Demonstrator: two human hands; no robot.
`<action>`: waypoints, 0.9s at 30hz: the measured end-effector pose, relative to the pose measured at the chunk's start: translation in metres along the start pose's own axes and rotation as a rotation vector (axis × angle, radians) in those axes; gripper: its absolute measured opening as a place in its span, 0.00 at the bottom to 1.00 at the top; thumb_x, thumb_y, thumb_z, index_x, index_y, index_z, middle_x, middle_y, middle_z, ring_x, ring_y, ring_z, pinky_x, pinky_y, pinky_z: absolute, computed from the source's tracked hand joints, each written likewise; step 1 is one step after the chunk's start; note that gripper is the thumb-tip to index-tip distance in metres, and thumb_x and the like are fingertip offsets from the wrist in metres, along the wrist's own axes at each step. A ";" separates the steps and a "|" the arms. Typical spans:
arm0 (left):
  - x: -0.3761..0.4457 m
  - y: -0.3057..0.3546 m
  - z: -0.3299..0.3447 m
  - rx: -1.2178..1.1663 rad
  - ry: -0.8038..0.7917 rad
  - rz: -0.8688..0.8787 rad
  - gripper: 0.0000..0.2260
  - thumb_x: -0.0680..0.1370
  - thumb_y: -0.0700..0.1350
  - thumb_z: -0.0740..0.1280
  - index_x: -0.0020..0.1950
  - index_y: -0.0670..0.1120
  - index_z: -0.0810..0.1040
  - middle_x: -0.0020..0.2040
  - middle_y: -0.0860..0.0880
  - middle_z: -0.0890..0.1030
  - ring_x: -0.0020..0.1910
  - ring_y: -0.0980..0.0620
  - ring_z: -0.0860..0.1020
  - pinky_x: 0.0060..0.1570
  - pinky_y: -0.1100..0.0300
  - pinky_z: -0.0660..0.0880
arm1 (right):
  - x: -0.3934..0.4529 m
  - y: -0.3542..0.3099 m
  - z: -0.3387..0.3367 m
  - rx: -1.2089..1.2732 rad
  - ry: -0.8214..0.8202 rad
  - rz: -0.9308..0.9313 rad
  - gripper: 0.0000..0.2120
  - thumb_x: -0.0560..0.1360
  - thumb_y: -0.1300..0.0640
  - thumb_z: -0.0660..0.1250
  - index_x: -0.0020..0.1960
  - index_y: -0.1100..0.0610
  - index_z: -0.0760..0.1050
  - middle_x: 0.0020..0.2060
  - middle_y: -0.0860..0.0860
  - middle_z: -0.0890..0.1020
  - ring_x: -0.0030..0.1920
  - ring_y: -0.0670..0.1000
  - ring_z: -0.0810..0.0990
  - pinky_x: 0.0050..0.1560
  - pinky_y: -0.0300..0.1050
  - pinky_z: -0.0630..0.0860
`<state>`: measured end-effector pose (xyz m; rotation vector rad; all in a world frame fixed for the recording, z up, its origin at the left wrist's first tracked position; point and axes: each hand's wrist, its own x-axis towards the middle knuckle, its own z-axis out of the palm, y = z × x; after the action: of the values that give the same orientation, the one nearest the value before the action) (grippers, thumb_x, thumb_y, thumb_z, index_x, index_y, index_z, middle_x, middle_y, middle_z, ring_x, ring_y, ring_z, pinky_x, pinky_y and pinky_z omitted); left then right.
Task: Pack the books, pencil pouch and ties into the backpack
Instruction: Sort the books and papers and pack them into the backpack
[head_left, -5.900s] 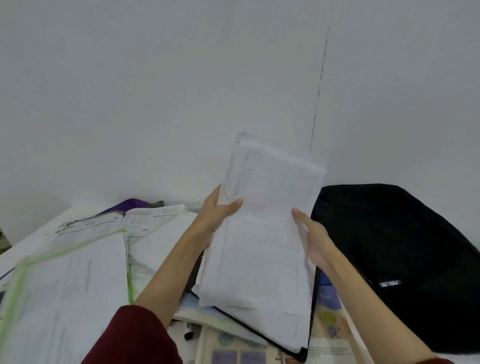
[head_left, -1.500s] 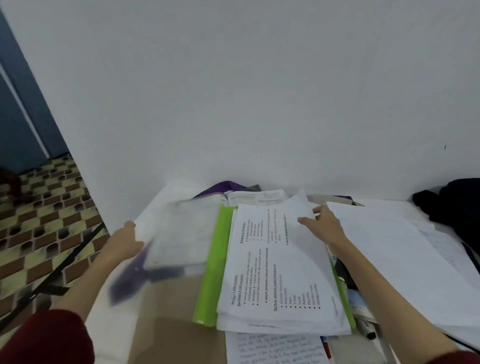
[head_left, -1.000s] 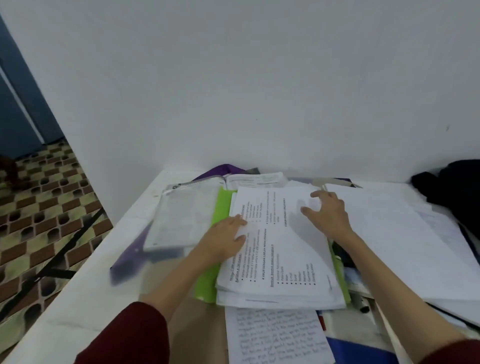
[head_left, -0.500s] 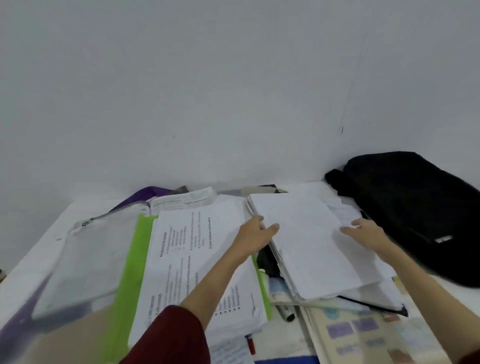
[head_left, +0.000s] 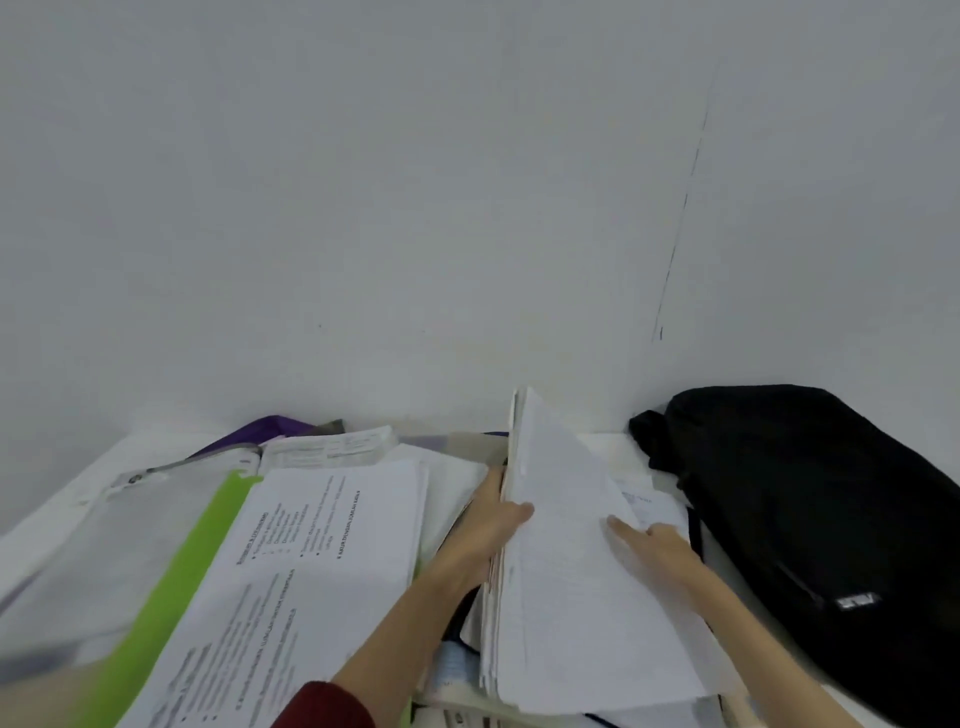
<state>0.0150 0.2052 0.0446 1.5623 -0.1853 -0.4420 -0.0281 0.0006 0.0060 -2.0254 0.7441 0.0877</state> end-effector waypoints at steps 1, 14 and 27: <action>-0.001 0.004 0.003 -0.010 0.005 0.025 0.18 0.78 0.35 0.61 0.65 0.51 0.67 0.57 0.51 0.77 0.55 0.50 0.77 0.55 0.56 0.75 | 0.003 0.002 -0.002 0.030 -0.008 -0.004 0.31 0.76 0.39 0.60 0.67 0.62 0.66 0.55 0.53 0.73 0.50 0.52 0.72 0.50 0.43 0.67; -0.039 0.056 -0.110 -0.245 0.113 0.051 0.13 0.78 0.34 0.62 0.61 0.40 0.74 0.52 0.43 0.83 0.49 0.45 0.83 0.43 0.53 0.81 | -0.041 -0.104 0.011 0.703 -0.470 -0.247 0.16 0.72 0.57 0.71 0.57 0.62 0.77 0.50 0.58 0.84 0.50 0.58 0.83 0.48 0.51 0.81; -0.073 -0.040 -0.256 0.474 0.349 -0.210 0.25 0.60 0.50 0.65 0.54 0.41 0.80 0.52 0.45 0.80 0.55 0.45 0.78 0.55 0.55 0.74 | -0.083 -0.135 0.197 0.213 -0.203 -0.258 0.15 0.73 0.59 0.68 0.59 0.60 0.74 0.55 0.56 0.79 0.52 0.56 0.77 0.54 0.49 0.75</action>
<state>0.0425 0.4715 0.0133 2.1083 0.1578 -0.2905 0.0222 0.2478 0.0279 -1.8582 0.3457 0.0598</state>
